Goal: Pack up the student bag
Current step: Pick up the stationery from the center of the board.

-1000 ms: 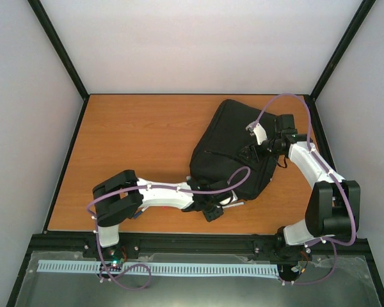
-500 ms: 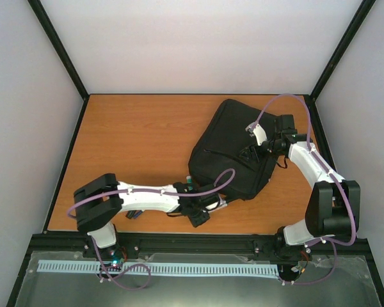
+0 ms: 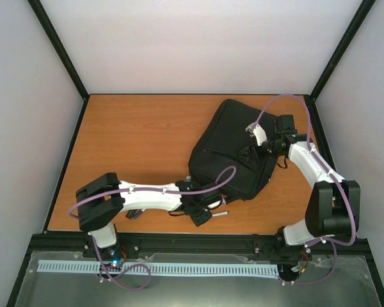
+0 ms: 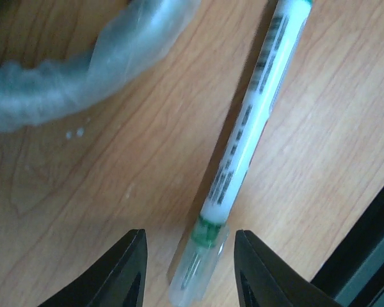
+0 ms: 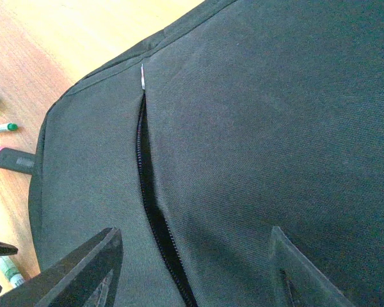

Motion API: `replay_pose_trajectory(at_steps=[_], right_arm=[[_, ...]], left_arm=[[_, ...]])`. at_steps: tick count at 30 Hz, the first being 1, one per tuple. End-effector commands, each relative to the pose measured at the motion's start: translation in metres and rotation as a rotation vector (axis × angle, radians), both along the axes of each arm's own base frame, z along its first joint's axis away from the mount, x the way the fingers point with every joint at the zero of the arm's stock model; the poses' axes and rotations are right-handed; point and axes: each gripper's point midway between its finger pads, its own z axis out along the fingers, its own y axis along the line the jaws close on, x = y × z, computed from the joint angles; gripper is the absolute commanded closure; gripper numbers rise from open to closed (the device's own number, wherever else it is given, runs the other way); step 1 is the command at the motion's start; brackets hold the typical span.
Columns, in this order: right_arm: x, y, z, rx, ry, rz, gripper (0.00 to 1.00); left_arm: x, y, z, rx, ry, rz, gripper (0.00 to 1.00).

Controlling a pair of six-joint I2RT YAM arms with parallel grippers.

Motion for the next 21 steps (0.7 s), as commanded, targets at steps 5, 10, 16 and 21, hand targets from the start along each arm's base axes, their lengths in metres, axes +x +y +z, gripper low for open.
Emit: replay_pose_trajectory(at_steps=[5,10,16,21], right_arm=[[0.001,0.001,0.003,-0.009,-0.016,0.017,0.36],[0.003,-0.001,0.008,-0.019,-0.045,0.002,0.36],[0.003,0.000,0.008,-0.016,-0.045,0.006,0.36],[0.002,0.000,0.007,-0.017,-0.038,0.008,0.36]], left_arm=[[0.000,-0.039,0.000,-0.056,0.015,-0.103,0.65],[0.005,-0.040,-0.008,-0.015,-0.003,-0.114,0.69],[0.005,-0.032,-0.013,0.023,-0.005,-0.115,0.78],[0.005,-0.024,-0.009,0.046,-0.013,-0.118,0.88]])
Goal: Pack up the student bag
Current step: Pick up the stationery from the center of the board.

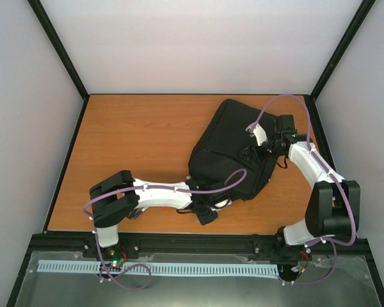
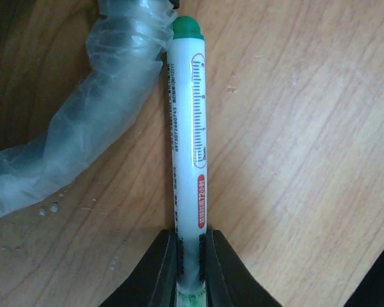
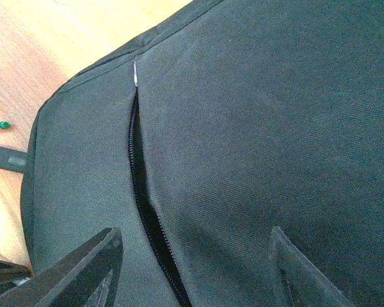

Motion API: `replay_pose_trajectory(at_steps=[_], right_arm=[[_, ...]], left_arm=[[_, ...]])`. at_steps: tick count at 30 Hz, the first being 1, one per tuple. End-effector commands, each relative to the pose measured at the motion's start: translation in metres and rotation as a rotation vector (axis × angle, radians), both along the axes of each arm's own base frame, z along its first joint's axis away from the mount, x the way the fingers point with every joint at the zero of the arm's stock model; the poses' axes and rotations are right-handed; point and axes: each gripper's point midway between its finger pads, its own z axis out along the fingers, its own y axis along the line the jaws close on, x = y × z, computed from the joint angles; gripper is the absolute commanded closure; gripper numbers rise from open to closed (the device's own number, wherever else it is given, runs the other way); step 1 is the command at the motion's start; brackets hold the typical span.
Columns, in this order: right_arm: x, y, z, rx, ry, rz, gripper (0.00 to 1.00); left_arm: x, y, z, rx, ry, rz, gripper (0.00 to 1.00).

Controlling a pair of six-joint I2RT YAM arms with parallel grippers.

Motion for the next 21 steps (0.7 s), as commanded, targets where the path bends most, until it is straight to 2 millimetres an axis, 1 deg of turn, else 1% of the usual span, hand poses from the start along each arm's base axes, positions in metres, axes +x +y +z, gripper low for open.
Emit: replay_pose_trajectory(at_steps=[1,3,7,8,10,13,16,19,21], right_arm=[[0.001,0.002,0.009,0.000,-0.035,0.014,0.36],[0.001,0.002,0.010,0.001,-0.038,0.015,0.36],[0.000,0.002,0.012,0.002,-0.047,0.017,0.36],[0.001,0.002,0.013,-0.002,-0.054,0.017,0.36],[0.002,-0.001,0.014,-0.021,-0.068,0.012,0.36],[0.002,-0.004,0.015,-0.049,-0.099,0.011,0.36],[0.005,-0.009,0.018,-0.097,-0.139,-0.005,0.32],[0.006,-0.012,0.017,-0.155,-0.170,-0.007,0.31],[0.007,-0.009,0.015,-0.197,-0.187,0.001,0.31]], left_arm=[[-0.002,0.005,0.008,0.023,-0.013,-0.021,0.89],[-0.004,0.005,0.018,0.004,-0.015,-0.026,0.90],[-0.008,0.005,0.046,-0.064,-0.012,-0.028,0.90],[-0.008,0.006,0.056,-0.084,-0.018,-0.022,0.92],[-0.007,0.007,0.067,-0.102,-0.016,0.002,0.93],[-0.006,0.007,0.088,-0.175,0.014,0.029,0.94],[0.001,0.008,0.107,-0.250,0.046,0.067,0.94],[0.017,0.011,0.126,-0.329,0.053,0.125,0.94],[0.029,0.008,0.137,-0.387,0.057,0.155,0.95]])
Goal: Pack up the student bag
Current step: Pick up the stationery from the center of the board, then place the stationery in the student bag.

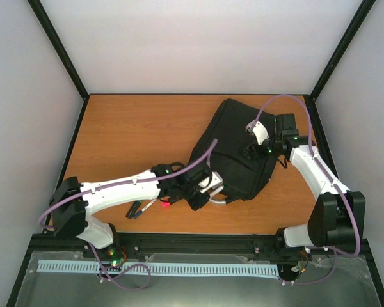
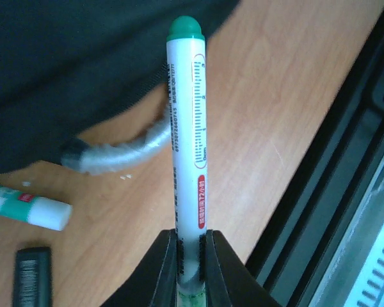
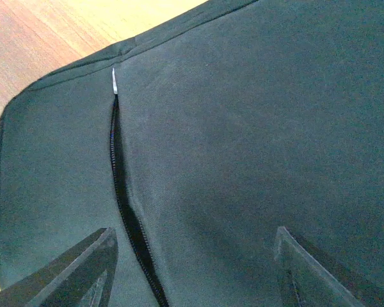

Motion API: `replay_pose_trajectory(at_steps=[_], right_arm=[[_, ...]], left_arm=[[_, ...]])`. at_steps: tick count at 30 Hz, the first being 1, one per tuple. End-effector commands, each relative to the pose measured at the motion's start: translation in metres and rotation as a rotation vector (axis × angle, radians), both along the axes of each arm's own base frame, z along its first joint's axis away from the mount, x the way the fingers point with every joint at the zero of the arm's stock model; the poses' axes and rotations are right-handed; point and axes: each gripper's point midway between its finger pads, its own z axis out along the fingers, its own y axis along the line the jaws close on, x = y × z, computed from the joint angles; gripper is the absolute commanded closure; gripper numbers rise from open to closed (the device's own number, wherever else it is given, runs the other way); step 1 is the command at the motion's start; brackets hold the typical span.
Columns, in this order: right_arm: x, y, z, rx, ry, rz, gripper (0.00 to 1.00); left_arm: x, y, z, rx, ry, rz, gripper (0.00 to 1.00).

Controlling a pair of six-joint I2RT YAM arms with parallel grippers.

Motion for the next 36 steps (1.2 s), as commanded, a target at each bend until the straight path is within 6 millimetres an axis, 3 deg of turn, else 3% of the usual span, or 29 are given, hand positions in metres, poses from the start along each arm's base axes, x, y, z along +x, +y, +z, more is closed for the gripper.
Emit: replay_pose_trajectory(at_steps=[1,7,11,16,22,31,36], right_arm=[[0.003,0.001,-0.005,-0.122,-0.070,0.011,0.32],[0.004,0.010,-0.023,-0.225,-0.066,0.039,0.38],[0.000,0.021,-0.037,-0.274,-0.047,0.079,0.42],[0.001,0.023,-0.046,-0.329,-0.044,0.083,0.42],[0.003,0.024,-0.051,-0.403,-0.069,0.079,0.44],[0.018,0.014,-0.032,-0.439,-0.150,-0.012,0.86],[0.013,0.022,-0.010,-0.369,-0.206,-0.002,0.96]], left_arm=[[0.023,-0.008,0.036,-0.160,0.039,0.078,0.95],[0.071,-0.029,0.049,-0.326,0.084,0.173,0.97],[0.106,-0.036,0.031,-0.351,0.122,0.252,0.97],[0.129,-0.042,0.011,-0.348,0.146,0.289,0.97],[0.138,-0.053,-0.011,-0.334,0.195,0.315,0.97],[0.147,-0.063,-0.033,-0.288,0.235,0.335,0.97],[0.156,-0.068,-0.031,-0.285,0.229,0.346,0.97]])
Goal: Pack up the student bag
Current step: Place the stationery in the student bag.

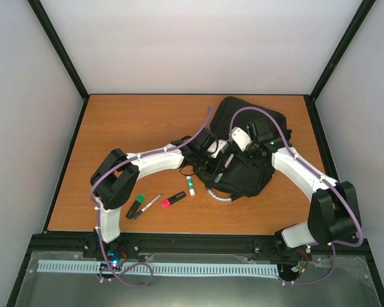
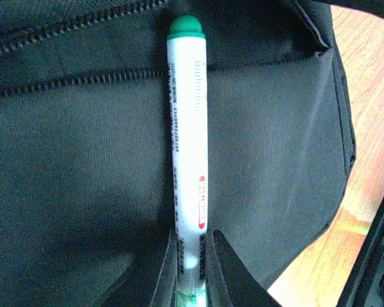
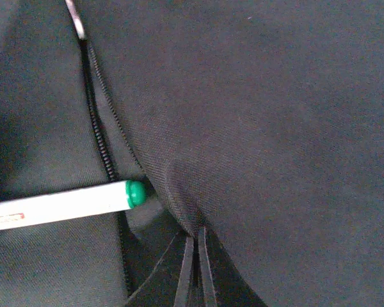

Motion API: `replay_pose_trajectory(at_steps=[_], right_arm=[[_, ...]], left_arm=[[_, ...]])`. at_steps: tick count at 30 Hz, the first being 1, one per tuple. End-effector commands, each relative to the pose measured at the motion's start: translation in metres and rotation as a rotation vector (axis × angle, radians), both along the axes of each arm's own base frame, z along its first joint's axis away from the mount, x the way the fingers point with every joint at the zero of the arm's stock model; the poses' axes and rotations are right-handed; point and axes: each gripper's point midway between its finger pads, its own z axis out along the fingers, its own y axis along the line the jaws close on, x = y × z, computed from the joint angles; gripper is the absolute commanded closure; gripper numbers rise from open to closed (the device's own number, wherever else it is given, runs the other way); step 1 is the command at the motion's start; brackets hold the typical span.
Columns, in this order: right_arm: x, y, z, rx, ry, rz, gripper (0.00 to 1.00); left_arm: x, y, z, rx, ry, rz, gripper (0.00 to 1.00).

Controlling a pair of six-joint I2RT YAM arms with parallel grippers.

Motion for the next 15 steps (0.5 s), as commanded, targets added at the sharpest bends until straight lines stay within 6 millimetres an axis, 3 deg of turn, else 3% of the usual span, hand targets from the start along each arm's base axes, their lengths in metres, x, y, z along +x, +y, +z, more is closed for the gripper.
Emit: replay_pose_trajectory(at_steps=[1,5,9,12,15], right_arm=[[0.002,0.007,0.033,0.073,-0.105,0.008,0.97],[-0.003,0.013,0.042,0.116,-0.119,0.036,0.97],[-0.006,0.016,0.038,0.123,-0.098,0.049,0.97],[-0.006,0.016,0.033,0.117,-0.080,0.049,0.97],[-0.006,0.016,0.030,0.115,-0.072,0.048,0.97]], left_arm=[[0.016,-0.006,0.003,0.007,0.004,0.037,0.97],[0.036,-0.013,0.019,-0.012,-0.010,0.067,0.97],[0.056,-0.022,0.042,-0.023,-0.063,0.082,0.96],[0.061,-0.021,0.046,0.006,-0.079,0.091,0.88],[0.060,-0.015,0.046,0.024,-0.085,0.100,0.74]])
